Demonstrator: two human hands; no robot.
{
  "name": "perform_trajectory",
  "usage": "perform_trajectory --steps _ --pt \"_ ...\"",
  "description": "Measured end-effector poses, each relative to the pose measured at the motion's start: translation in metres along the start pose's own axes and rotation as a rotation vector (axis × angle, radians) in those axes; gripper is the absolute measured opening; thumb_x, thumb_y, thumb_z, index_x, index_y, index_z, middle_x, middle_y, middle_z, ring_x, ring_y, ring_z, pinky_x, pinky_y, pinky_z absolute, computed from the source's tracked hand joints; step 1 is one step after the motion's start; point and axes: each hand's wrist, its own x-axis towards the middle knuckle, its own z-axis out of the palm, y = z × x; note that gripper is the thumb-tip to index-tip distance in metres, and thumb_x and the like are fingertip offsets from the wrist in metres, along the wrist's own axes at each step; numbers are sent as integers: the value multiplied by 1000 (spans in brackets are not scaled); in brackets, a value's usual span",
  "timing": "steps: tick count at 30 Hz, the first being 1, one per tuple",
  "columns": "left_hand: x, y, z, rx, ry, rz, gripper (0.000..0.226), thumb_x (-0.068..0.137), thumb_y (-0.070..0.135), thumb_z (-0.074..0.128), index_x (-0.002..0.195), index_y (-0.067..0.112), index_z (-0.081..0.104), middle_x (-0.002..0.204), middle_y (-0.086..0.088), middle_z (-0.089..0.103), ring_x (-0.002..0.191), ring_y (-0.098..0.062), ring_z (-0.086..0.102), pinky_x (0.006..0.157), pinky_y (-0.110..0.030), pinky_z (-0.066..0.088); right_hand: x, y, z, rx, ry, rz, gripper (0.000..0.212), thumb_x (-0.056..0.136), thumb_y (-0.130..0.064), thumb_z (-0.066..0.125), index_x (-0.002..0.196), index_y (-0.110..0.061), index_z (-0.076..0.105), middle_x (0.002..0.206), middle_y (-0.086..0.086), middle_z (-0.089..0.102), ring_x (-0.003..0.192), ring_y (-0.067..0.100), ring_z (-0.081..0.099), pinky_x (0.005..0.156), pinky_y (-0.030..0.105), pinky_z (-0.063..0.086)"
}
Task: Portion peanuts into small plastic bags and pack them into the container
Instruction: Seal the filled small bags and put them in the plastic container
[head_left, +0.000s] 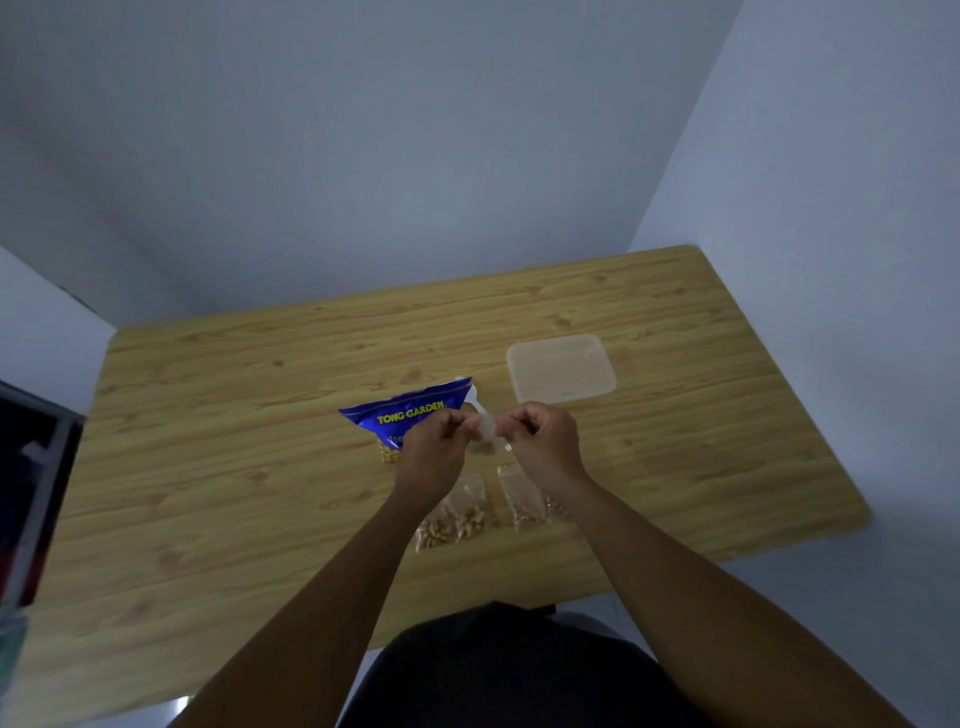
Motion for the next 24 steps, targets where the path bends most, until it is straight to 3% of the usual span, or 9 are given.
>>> perform_trajectory --steps 4,8,10,12,16,19,21,24 --pt "0 -3 -1 29 -26 34 8 91 19 69 89 12 72 82 4 74 77 -5 68 69 -12 50 2 -4 2 -16 -28 -51 12 84 -7 75 74 -13 77 67 -7 72 59 -4 62 59 11 45" --pt "1 2 -4 61 17 76 9 91 10 67 83 9 71 74 3 72 69 -1 65 65 -8 46 1 0 6 109 -87 -5 2 84 -19 79 84 -17 78 79 -2 77 72 7 69 68 22 55" --pt "2 3 -5 46 31 66 11 90 5 66 82 10 70 70 7 69 64 6 63 62 -6 44 -2 4 7 143 -140 60 11 81 -26 81 90 -22 77 86 -2 78 82 12 73 75 28 57" --pt "2 -1 -6 32 60 35 10 90 7 68 82 11 72 71 7 70 64 7 62 63 -6 44 -4 10 8 116 -204 92 7 83 -21 82 83 -25 76 82 -3 77 77 8 71 73 28 56" --pt "-1 -19 -9 -63 26 -121 10 92 19 67 90 13 74 76 0 75 74 -13 71 74 -27 56 -8 18 13 67 -230 107 8 87 -10 78 79 -13 76 69 -1 74 60 0 65 64 17 50" --pt "-11 -29 -8 -158 -4 -249 9 94 14 65 93 9 72 83 -9 76 80 -29 72 77 -43 60 -9 22 19 27 -214 142 1 86 -13 79 86 -12 79 75 -4 76 67 1 70 67 20 55" --pt "-17 -37 -7 -189 -7 -319 8 94 8 63 92 5 70 83 -13 74 76 -29 69 76 -46 59 -10 26 23 11 -246 168 6 85 -14 80 91 -11 79 80 -2 78 73 6 73 72 23 58" --pt "-25 -46 -9 -176 5 -396 11 93 6 64 89 13 72 80 -10 73 71 -20 65 71 -42 58 -15 30 20 -32 -223 191 7 87 -17 78 94 -14 78 83 -2 78 71 6 72 69 21 56"
